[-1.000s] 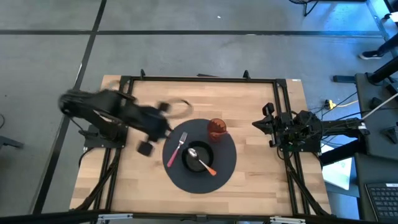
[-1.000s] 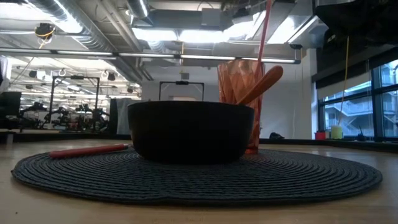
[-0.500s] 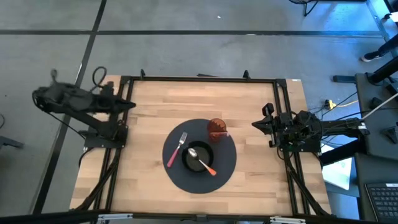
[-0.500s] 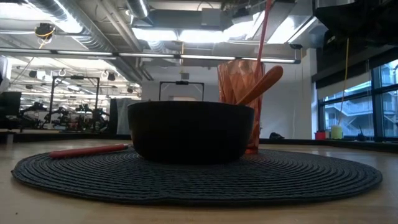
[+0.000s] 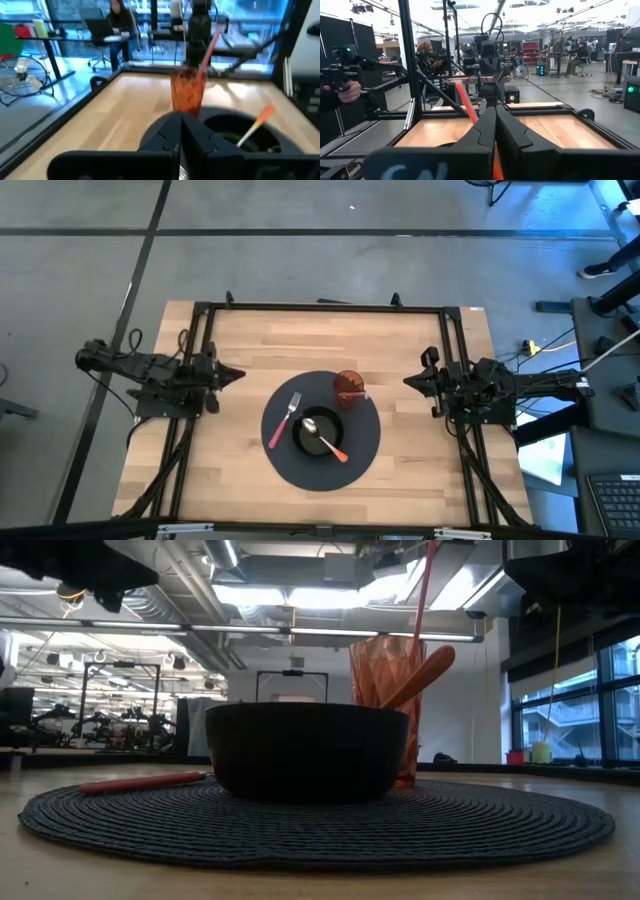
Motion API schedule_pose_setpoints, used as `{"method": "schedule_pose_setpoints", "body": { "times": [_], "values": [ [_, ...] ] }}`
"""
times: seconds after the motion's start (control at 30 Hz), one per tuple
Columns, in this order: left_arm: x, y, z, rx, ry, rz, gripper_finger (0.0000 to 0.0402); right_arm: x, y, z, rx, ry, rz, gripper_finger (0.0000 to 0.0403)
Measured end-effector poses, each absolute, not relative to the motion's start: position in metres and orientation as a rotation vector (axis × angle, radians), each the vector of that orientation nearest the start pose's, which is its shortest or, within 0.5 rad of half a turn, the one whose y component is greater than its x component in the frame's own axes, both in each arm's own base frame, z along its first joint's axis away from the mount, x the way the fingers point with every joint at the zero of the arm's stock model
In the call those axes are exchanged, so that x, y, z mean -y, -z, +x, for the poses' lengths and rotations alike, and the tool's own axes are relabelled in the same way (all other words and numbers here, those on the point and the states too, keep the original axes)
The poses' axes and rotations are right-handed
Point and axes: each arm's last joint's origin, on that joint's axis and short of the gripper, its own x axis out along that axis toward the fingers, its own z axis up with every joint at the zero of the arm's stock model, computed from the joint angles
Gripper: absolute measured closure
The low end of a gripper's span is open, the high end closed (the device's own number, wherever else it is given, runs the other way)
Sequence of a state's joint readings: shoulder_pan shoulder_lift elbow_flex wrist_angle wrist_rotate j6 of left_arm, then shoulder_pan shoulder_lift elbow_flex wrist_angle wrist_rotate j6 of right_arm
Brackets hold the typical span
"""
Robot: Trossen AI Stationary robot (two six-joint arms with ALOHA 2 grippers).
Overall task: Pick & Place Utensil
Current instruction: Put the pink fork into the black bowl
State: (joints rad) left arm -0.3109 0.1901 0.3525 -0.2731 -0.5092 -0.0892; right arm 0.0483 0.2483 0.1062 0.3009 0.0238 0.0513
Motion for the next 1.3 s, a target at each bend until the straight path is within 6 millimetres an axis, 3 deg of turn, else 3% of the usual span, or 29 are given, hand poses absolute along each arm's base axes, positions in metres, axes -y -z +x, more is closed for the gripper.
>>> {"method": "schedule_pose_setpoints", "body": {
  "times": [0.23,0.47,0.67,0.9,1.3],
  "values": [
    [0.008,-0.225,0.074,-0.044,-0.222,-0.076,0.0398,-0.005,-0.207,0.111,0.149,-0.026,0.038,0.0393],
    [0.010,-0.217,0.076,-0.009,-0.195,-0.075,0.0398,-0.005,-0.205,0.111,0.128,-0.025,0.019,0.0393],
    [0.011,-0.208,0.080,-0.014,-0.197,-0.126,0.0398,-0.005,-0.214,0.109,0.220,-0.013,-0.083,0.0393],
    [0.015,-0.170,0.091,-0.119,-0.216,-0.290,0.0398,-0.004,-0.220,0.108,0.279,0.020,-0.127,0.0393],
    [0.028,-0.160,0.119,-0.314,-0.124,-0.297,0.0398,-0.004,-0.213,0.110,0.206,0.026,-0.125,0.0393]
  ]
}}
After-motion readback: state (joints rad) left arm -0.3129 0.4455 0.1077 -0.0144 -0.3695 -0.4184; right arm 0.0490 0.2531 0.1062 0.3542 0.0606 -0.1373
